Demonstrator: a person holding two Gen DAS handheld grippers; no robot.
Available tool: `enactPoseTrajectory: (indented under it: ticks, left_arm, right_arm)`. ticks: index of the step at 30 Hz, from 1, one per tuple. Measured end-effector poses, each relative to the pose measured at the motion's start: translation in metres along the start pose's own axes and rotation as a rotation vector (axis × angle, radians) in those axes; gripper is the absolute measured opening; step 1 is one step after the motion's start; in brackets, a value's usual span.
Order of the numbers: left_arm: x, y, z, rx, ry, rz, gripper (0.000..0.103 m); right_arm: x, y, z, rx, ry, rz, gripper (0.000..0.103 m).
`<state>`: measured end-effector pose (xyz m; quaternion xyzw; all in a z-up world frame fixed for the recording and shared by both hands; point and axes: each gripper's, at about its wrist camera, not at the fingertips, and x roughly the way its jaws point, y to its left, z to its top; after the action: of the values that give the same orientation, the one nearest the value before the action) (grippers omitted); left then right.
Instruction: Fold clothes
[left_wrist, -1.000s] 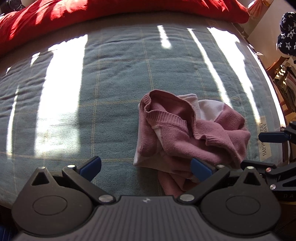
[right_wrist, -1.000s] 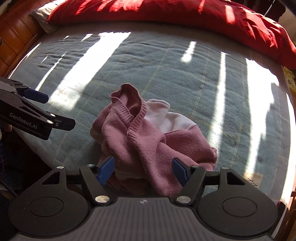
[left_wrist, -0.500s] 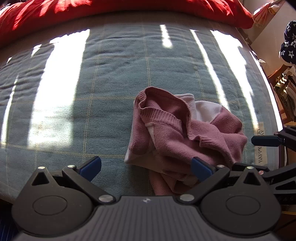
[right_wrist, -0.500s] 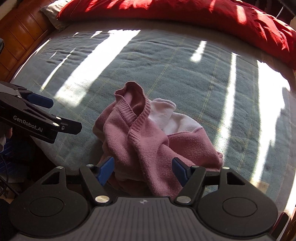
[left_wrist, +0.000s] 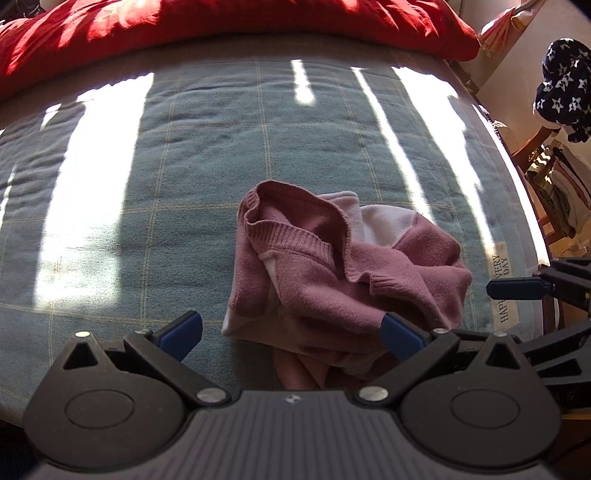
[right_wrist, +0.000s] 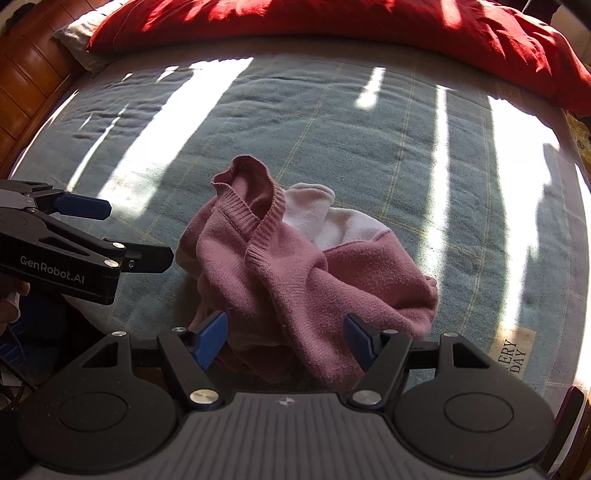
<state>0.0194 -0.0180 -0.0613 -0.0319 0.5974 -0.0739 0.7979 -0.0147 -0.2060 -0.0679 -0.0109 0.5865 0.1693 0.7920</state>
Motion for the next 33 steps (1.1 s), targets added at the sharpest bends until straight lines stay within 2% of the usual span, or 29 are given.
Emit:
enactPoseTrajectory:
  ticks: [5,10,18,25,33]
  left_arm:
    - [0.0,0.001,-0.003,-0.023,-0.008,0.015,0.102]
    - [0.0,0.004,-0.004,-0.048,-0.003,0.018,0.096]
    - [0.002,0.003,0.0,-0.028,0.016,0.025,0.094]
    - [0.008,-0.001,0.001,0.02,0.045,0.044,0.094]
    - [0.015,0.001,0.001,0.031,0.073,0.045,0.095]
  right_arm:
    - [0.002,0.002,0.002,0.023,0.002,-0.013,0.074]
    - [0.004,0.002,0.001,0.051,0.01,-0.042,0.074]
    - [0.003,0.0,0.003,0.072,0.009,-0.064,0.073]
    - [0.009,0.0,0.006,0.05,0.022,-0.069,0.055]
    - [0.028,0.006,0.012,-0.032,0.049,-0.064,0.047]
